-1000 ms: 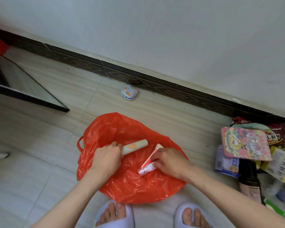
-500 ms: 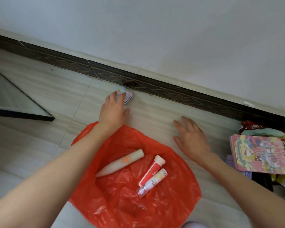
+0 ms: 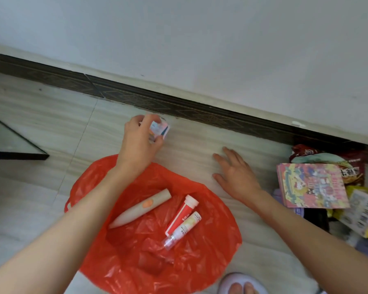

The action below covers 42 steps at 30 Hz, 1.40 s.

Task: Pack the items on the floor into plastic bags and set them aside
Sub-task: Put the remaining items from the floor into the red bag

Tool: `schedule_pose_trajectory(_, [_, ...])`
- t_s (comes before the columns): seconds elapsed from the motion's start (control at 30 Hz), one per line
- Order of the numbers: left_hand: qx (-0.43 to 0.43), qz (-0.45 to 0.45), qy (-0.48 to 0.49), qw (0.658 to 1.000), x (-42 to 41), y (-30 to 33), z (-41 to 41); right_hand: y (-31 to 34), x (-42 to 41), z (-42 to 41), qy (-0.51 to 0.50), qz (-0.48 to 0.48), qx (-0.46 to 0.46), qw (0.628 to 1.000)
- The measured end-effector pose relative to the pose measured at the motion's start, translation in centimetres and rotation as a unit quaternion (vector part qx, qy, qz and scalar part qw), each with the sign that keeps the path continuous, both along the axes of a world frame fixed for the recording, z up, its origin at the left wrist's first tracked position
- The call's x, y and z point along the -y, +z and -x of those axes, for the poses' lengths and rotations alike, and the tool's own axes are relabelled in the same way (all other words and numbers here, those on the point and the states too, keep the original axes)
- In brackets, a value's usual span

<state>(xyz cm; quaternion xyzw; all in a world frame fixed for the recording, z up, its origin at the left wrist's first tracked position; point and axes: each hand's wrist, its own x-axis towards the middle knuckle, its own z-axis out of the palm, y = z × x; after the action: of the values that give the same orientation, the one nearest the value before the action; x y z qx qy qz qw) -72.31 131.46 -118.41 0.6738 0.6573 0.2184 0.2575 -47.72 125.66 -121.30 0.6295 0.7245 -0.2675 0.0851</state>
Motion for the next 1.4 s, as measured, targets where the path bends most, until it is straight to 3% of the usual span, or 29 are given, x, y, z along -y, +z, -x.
schedule_pose_trajectory(0.13, [0.055, -0.019, -0.025, 0.998, 5.5, 3.3, -1.0, 2.3, 2.1, -1.4, -0.008, -0.061, -0.043, 0.997])
schedule_pose_trajectory(0.3, [0.006, 0.096, -0.127, 0.987, 11.6, 2.9, 0.1, 5.7, 5.4, -4.9, -0.016, -0.175, -0.05, 0.983])
schedule_pose_trajectory(0.47, [-0.142, 0.158, -0.201, 0.956, 15.3, 0.8, 0.2, 7.0, 7.3, -11.0, -0.103, -0.112, 0.045, 0.987])
schedule_pose_trajectory(0.53, [-0.175, 0.139, -0.217, 0.95, 15.6, 1.0, -0.4, 6.9, 7.9, -11.9, -0.151, -0.06, 0.091, 0.982])
schedule_pose_trajectory(0.73, [-0.055, 0.096, -0.208, 0.972, 16.5, 4.4, -5.4, 5.2, 9.0, -10.9, -0.159, -0.083, 0.172, 0.969])
schedule_pose_trajectory(0.9, [-0.15, 0.197, -0.326, 0.912, 18.2, 5.1, -8.9, 4.4, 8.7, -10.5, -0.132, -0.14, 0.206, 0.959])
schedule_pose_trajectory(1.0, [-0.193, 0.184, -0.322, 0.908, 18.3, 4.5, -9.9, 3.9, 8.4, -10.6, -0.129, -0.15, 0.229, 0.953])
schedule_pose_trajectory(1.07, [-0.165, 0.168, -0.3, 0.924, 18.3, 4.0, -10.3, 3.6, 8.4, -10.6, -0.098, -0.175, 0.244, 0.949])
schedule_pose_trajectory(1.17, [-0.064, 0.147, -0.201, 0.966, 18.3, 3.5, -10.6, 3.9, 8.1, -11.3, -0.02, -0.284, 0.204, 0.937])
schedule_pose_trajectory(1.27, [0.016, 0.084, -0.136, 0.987, 17.4, 3.5, -11.1, 7.0, 6.6, -12.0, -0.033, -0.364, 0.108, 0.924])
schedule_pose_trajectory(1.4, [0.06, 0.043, -0.226, 0.971, 16.9, 3.7, -12.7, 10.9, 5.4, -10.6, -0.108, -0.394, -0.027, 0.912])
